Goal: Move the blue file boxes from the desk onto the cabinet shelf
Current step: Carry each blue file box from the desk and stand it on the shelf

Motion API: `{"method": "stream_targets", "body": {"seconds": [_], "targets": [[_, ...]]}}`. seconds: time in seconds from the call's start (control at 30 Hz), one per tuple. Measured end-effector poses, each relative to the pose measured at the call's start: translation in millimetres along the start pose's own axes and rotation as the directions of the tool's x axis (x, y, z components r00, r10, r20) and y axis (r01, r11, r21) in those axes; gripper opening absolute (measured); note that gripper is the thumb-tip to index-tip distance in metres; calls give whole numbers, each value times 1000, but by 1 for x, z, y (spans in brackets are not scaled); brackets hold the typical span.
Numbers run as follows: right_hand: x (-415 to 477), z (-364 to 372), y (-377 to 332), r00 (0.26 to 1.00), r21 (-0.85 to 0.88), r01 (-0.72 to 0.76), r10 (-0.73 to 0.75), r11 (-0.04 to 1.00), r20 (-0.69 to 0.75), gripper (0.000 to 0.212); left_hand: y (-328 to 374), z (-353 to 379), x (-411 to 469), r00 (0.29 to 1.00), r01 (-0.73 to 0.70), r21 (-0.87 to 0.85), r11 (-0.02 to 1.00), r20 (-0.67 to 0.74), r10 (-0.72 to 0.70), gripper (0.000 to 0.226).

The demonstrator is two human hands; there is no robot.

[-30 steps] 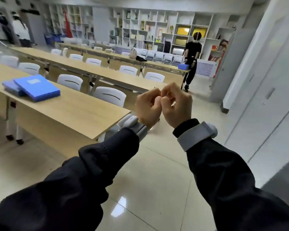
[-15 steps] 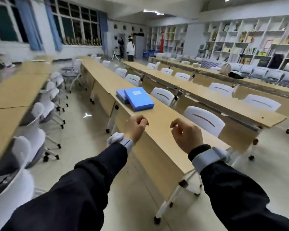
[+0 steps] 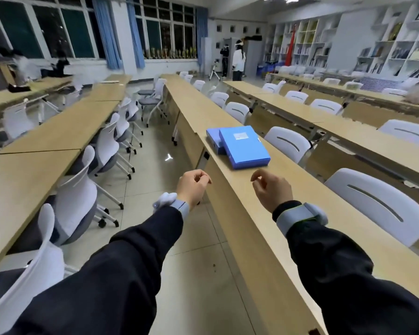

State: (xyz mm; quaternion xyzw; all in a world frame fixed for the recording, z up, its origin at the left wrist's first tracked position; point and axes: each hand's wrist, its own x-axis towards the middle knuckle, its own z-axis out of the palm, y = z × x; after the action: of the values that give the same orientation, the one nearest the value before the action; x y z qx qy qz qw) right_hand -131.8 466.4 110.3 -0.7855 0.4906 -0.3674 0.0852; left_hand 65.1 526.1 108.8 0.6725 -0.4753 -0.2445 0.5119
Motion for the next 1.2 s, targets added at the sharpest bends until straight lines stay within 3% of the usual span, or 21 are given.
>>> {"method": "stream_targets", "body": {"seconds": [0.13, 0.47, 0.73, 0.9, 1.07, 1.2], "targets": [[73, 27, 43, 997, -8, -29, 30, 1000, 65, 10, 5, 26, 83, 999, 45, 71, 996, -18, -43, 30], [184, 83, 132, 961, -57, -186, 194, 981, 197, 13, -35, 78, 226, 973, 228, 32, 973, -52, -227, 26], [286, 155, 190, 933, -140, -274, 298, 951, 200, 14, -83, 144, 368, 952, 272, 40, 962, 135, -275, 26], [364, 205, 220, 890, -133, -391, 411, 911, 200, 17, -119, 177, 471, 888, 358, 37, 933, 295, -353, 19], [416, 239, 245, 841, -62, -498, 499, 865, 208, 25, -143, 196, 546, 868, 389, 69, 919, 307, -391, 14], [450, 267, 274, 783, -175, -538, 566, 824, 258, 29, -173, 217, 590, 837, 438, 104, 893, 314, -448, 10]]}}
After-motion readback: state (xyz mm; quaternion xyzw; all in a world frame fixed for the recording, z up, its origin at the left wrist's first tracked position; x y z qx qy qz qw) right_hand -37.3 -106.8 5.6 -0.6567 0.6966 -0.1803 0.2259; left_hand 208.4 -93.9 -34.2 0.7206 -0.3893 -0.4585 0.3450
